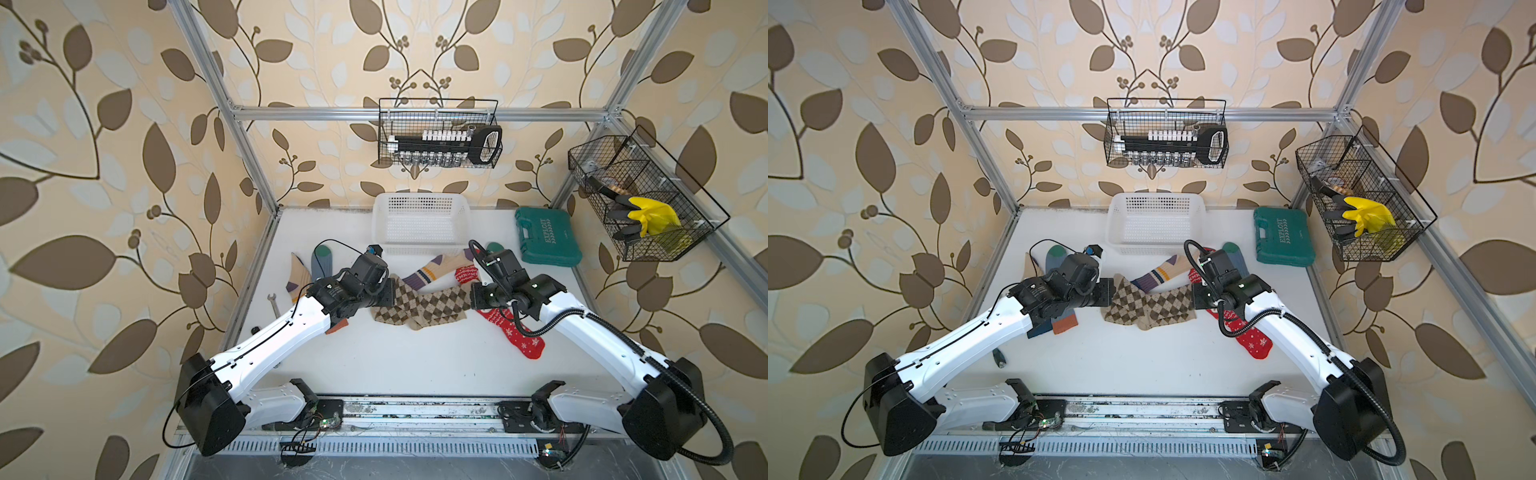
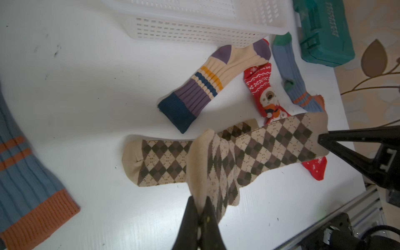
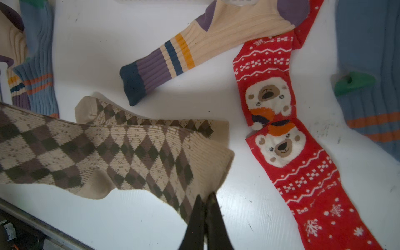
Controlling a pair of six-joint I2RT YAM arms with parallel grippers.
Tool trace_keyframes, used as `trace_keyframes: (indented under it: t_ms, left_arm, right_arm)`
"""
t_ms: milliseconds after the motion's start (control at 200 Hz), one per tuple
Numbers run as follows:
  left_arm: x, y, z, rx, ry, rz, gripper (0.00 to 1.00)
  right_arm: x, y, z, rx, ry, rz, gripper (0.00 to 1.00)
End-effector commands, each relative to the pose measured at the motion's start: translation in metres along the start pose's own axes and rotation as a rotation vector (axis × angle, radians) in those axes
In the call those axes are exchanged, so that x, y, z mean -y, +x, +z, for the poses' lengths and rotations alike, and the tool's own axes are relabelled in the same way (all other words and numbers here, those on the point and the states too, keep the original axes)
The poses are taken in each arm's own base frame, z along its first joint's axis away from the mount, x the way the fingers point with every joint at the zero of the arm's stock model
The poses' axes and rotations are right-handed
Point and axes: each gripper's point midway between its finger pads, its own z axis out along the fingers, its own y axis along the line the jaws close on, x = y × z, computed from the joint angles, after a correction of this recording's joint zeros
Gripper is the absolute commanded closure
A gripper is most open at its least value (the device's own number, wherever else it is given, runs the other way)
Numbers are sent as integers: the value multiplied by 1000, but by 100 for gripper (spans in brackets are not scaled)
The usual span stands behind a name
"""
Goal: Place the socks together as a pair
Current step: Place the sock in the sock.
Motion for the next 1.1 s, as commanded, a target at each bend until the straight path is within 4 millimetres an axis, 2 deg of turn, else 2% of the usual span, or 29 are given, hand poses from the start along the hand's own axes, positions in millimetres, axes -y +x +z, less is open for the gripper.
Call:
trace_keyframes:
  t_ms: [0,365,575,615,1095]
  left_arm:
    - [-11,-6,1,1,-21,11,100]
    - [-45,11,52,-97,-64,-44,100]
    - [-63,14,74,-123,-96,-70,100]
    - [-68,23,85,-159,-112,-72,100]
    - [-86,57,98,-237,-149,-89,100]
  right_arm:
    - [-10,-7,12,-20,-58,-25,100]
    - [-3,0,68,-122,-34,-12,100]
    - [8,0,84,-152,-1,1,100]
    - [8,0,87,-156,3,1,100]
    - [14,16,104,-221,34,-2,99]
